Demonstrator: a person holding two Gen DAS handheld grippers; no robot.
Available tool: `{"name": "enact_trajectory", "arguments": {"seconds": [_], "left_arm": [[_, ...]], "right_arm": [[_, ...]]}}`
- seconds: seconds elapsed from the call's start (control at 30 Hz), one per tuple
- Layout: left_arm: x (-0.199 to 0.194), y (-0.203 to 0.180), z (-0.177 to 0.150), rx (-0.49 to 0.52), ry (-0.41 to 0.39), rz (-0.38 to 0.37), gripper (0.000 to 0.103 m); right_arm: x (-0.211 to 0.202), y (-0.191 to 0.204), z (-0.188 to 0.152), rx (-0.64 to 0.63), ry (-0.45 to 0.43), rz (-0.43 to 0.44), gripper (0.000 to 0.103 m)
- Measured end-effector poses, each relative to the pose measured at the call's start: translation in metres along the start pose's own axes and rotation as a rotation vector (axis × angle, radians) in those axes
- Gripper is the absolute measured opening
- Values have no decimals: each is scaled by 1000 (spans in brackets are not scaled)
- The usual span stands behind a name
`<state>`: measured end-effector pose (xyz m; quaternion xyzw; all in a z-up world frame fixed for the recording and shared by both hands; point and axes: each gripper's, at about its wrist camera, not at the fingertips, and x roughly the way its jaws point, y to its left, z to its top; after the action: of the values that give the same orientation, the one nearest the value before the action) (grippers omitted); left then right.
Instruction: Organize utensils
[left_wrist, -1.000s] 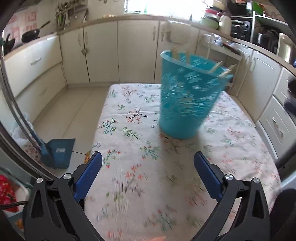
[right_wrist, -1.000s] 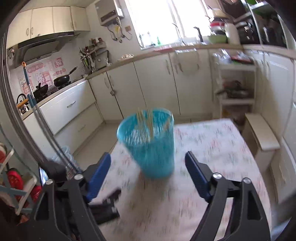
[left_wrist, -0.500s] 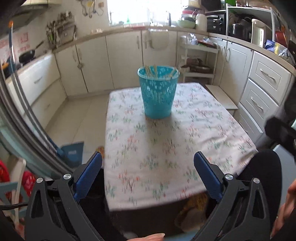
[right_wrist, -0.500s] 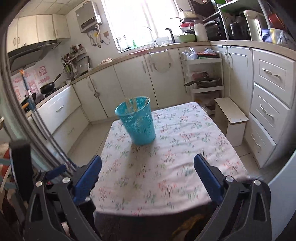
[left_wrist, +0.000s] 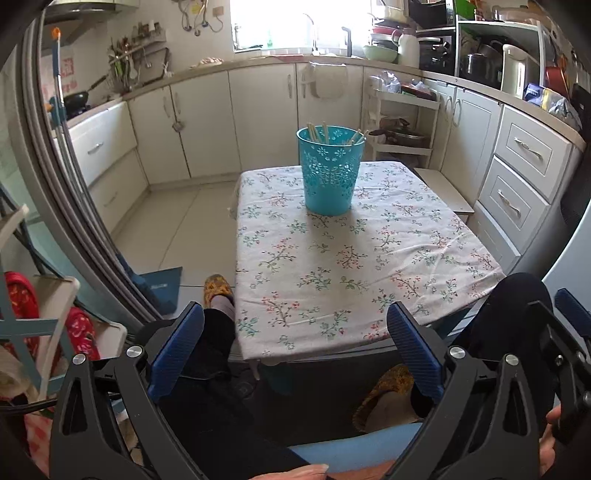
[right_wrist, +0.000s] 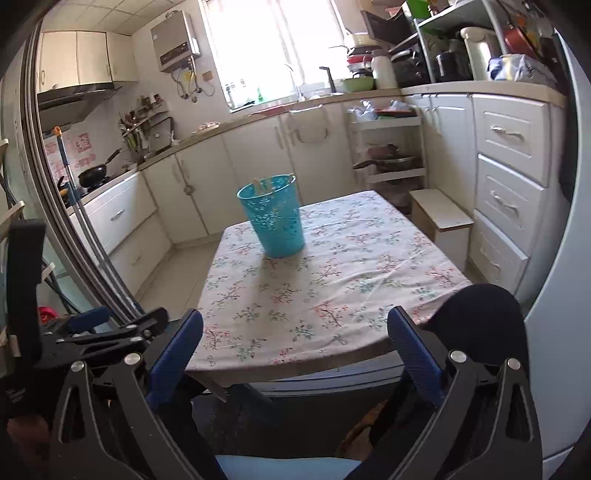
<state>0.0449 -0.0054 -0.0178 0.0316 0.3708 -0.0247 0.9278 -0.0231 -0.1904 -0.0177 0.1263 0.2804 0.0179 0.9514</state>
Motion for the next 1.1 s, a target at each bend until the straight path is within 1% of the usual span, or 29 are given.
{"name": "enact_trajectory", "arguments": {"seconds": [0.07,0.23,0.3,0.47,0.63,0.77,0.93,1.1], "left_arm": [[-4,2,-1,-5,-4,-4,95],[-15,5,-1,-12,-36,-7,95],[-20,5,-3,-10,-49,6,95],[-29,6,-8,-24,-87,46,95],[-28,6,-10,-27,-89,44,95],[-25,4,-13,-20,-81,44,95],[-23,7,-13,-32,-73,49,95],[-22,4,-14,-22,-70,50,95]], "right_arm": [[-8,8,-1,-39,-26,-13,96],[-32,23,-6,-123,-140,18,96],[-36,28,-7,-149,-158,23,96],[-36,27,-7,-148,-160,12,96],[-31,24,-7,-136,-143,-3,96],[-23,27,-9,-140,-112,2,96],[-22,31,-10,-151,-103,4,96],[-21,30,-10,-141,-91,3,96]]}}
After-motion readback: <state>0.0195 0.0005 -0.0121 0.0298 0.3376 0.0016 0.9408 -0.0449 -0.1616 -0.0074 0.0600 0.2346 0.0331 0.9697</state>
